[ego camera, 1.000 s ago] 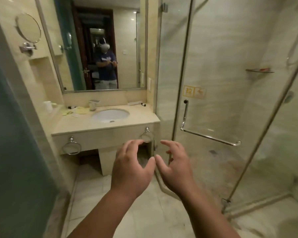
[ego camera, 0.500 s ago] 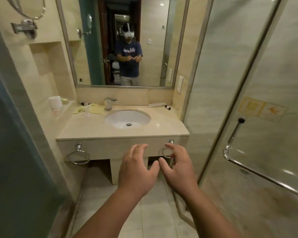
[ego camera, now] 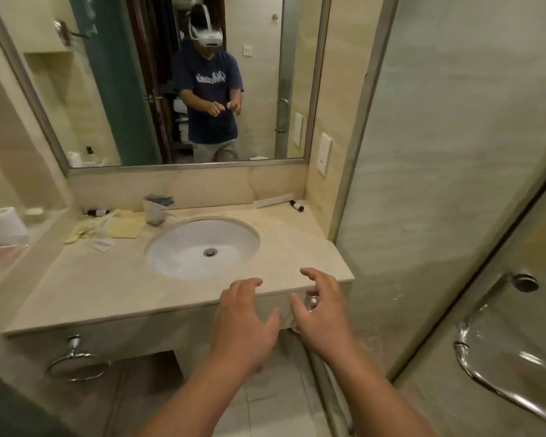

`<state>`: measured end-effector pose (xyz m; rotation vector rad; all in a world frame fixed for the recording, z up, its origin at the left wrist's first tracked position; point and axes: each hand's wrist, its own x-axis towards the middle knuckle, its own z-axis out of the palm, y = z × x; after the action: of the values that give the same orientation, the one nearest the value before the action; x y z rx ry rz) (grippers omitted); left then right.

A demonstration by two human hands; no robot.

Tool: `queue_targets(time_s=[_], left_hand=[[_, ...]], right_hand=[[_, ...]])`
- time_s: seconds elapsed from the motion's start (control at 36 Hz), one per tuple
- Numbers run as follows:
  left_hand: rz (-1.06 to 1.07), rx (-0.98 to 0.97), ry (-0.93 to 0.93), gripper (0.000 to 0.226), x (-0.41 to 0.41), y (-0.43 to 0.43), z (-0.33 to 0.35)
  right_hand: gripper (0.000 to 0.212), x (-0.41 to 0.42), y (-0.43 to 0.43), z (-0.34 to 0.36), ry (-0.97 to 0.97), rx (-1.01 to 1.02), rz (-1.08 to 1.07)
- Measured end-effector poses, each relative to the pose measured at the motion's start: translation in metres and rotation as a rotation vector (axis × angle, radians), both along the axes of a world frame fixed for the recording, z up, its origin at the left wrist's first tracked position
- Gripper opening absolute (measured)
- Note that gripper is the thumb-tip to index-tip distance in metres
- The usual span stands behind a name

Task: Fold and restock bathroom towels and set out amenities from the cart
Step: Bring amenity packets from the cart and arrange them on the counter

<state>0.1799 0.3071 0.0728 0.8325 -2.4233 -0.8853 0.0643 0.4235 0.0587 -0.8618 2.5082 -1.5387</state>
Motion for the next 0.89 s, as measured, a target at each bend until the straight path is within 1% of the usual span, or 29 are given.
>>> queue_targets(time_s=[0.08,0.25,0.42,0.53,0.61,0.69,0.78,0.83,0.89], left_hand=[[0.005,0.013,-0.033,0.056,-0.049,-0.025,-0.013],[0.075,0.078,-0.09,0.061,-0.136,-0.072,-0.038],[0.067,0.15,-0.14,0.064,-0.21,-0.108,-0.095],[0.085,0.114,-0.14,0.07,-0.258,-0.137,-0.147],[0.088,0.045,-0.14,0.071,-0.293,-0.164,-0.183],[0.063,-0.015,-0.245,0.07,-0.326,-0.19,-0.215],[0.034,-0.083,-0.332,0.071,-0.351,-0.21,-0.239],[0.018,-0.138,-0.322,0.068,-0.37,-0.222,-0.247],[0.026,-0.152,-0.287,0.066,-0.395,-0.235,-0.25]], right_hand=[[0.048,-0.05,-0.03,-0.01,-0.024,-0.006,0.005],[0.05,-0.137,-0.08,-0.033,-0.118,0.021,0.016],[0.05,-0.211,-0.127,-0.077,-0.223,0.056,-0.058],[0.054,-0.256,-0.164,-0.115,-0.282,0.076,-0.121],[0.061,-0.286,-0.191,-0.147,-0.282,0.112,-0.171],[0.069,-0.309,-0.216,-0.183,-0.284,0.148,-0.208],[0.071,-0.326,-0.241,-0.214,-0.225,0.179,-0.256],[0.07,-0.338,-0.261,-0.223,-0.182,0.181,-0.29],[0.07,-0.356,-0.281,-0.225,-0.172,0.179,-0.302]])
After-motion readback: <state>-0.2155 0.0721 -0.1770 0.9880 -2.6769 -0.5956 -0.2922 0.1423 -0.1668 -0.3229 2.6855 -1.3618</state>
